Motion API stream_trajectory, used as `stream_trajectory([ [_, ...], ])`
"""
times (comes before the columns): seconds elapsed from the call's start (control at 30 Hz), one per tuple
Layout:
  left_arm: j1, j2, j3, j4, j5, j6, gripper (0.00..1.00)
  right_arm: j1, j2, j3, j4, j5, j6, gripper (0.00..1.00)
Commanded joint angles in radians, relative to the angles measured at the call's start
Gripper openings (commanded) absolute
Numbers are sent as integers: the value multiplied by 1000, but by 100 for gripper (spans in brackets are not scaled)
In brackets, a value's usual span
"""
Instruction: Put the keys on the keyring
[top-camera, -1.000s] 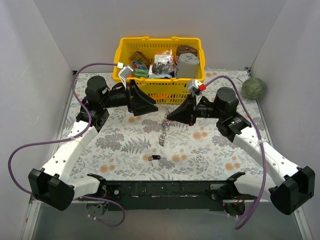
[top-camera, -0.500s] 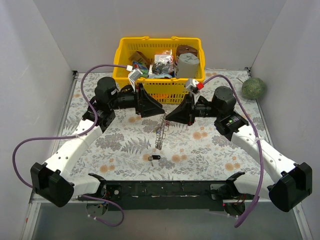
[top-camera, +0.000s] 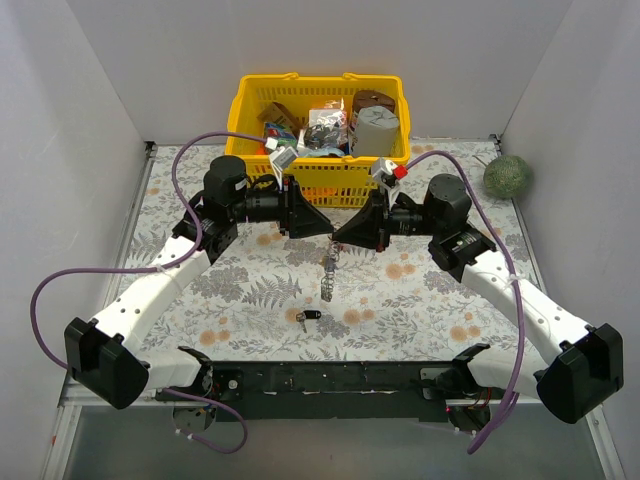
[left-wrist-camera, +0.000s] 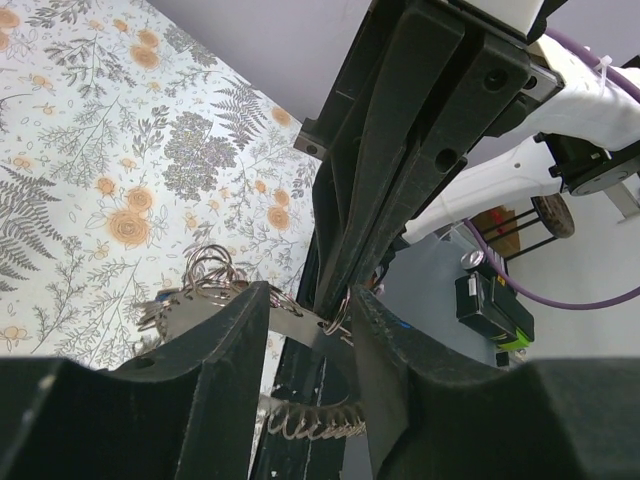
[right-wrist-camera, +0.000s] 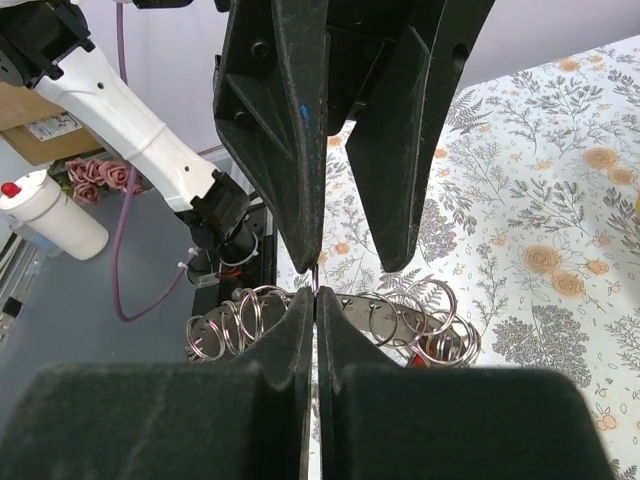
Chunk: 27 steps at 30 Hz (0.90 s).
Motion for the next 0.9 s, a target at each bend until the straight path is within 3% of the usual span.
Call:
stream_trajectory([
  [0.0, -11, -16, 36, -21, -16, 26, 36, -3, -6, 3, 87, -22, 18, 1],
  [0.27, -24, -4, 40, -23, -13, 28, 28, -5, -9, 2, 97, -24, 25, 1],
  [0.57, -32, -5, 36, -67, -26, 70, 27, -9, -2, 3, 101, -30, 34, 1],
  [0.87, -31, -17, 25, -113, -47, 109, 39, -14, 9, 3, 124, -42, 56, 1],
])
